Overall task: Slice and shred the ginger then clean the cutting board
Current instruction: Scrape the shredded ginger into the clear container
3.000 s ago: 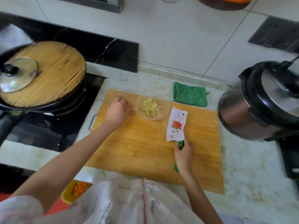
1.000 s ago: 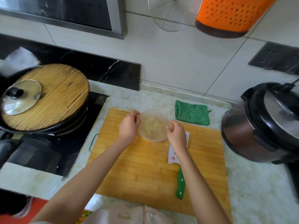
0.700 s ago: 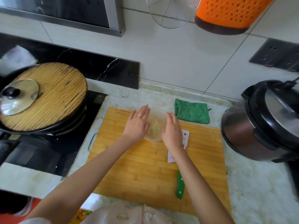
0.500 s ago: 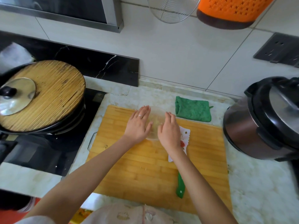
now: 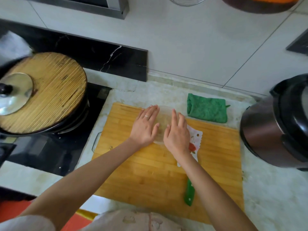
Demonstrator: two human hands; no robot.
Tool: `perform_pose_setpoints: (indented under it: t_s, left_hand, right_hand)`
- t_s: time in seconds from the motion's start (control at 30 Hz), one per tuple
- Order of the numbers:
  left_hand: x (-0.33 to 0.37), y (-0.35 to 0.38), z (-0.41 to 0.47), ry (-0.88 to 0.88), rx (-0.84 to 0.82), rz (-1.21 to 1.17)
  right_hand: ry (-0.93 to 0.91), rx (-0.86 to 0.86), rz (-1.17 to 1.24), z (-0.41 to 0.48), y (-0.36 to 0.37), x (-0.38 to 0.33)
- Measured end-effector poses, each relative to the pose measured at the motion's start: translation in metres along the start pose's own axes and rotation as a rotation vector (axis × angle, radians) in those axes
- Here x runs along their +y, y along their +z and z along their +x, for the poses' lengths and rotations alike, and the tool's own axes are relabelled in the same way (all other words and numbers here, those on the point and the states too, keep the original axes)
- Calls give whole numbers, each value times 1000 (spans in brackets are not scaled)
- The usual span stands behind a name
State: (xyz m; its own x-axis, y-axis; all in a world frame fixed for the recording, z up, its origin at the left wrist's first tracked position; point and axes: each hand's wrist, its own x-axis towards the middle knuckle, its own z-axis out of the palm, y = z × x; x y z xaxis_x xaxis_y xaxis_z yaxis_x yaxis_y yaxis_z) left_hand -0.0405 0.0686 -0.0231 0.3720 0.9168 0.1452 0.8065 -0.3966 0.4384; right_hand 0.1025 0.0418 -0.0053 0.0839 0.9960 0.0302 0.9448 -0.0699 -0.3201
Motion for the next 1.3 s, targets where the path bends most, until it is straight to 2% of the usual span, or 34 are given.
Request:
perform_pose_setpoints:
  t_s: [0.13,0.23,0.3,0.37,0.43,0.53,0.63,0.8,1.03,1.23,1.3]
  left_hand:
    - [-1,-5,0,5,-65,42]
    - [-5,-12,0,7,-18,129]
    - [-4,-19,-5,-112,136,108]
    - [3,-22,-18,-286,246,-39]
    - [14,-17,-32,-387,203,-167]
    - [21,-6,-46,-336,117,-81]
    - [20,-4,-45,-316,106,-36]
    - [18,-4,-43,-267,79,-45]
    - [16,-5,-43,-291,-7,-5]
    - [19,-4,-45,-202,37,242]
    - [22,-1,-52,-170,11,224]
  right_hand:
    - [-39,-118,-129,6,-15,-6]
    - [68,-166,-153,9,-28,-12]
    - [161,-226,-203,2,-37,-15]
    - [190,-323,-248,-10,-40,-16]
    - [200,-328,-244,-21,-40,-18]
    - [-46,-149,-160,-31,-25,-12]
    - [-225,-93,-23,-31,-5,-7]
    - [-182,-65,12,-34,11,-8]
    - [-175,-65,83,-31,12,-8]
    - [-196,-107,-11,-29,8,-6]
    - [-192,-98,-22,-32,9,-8]
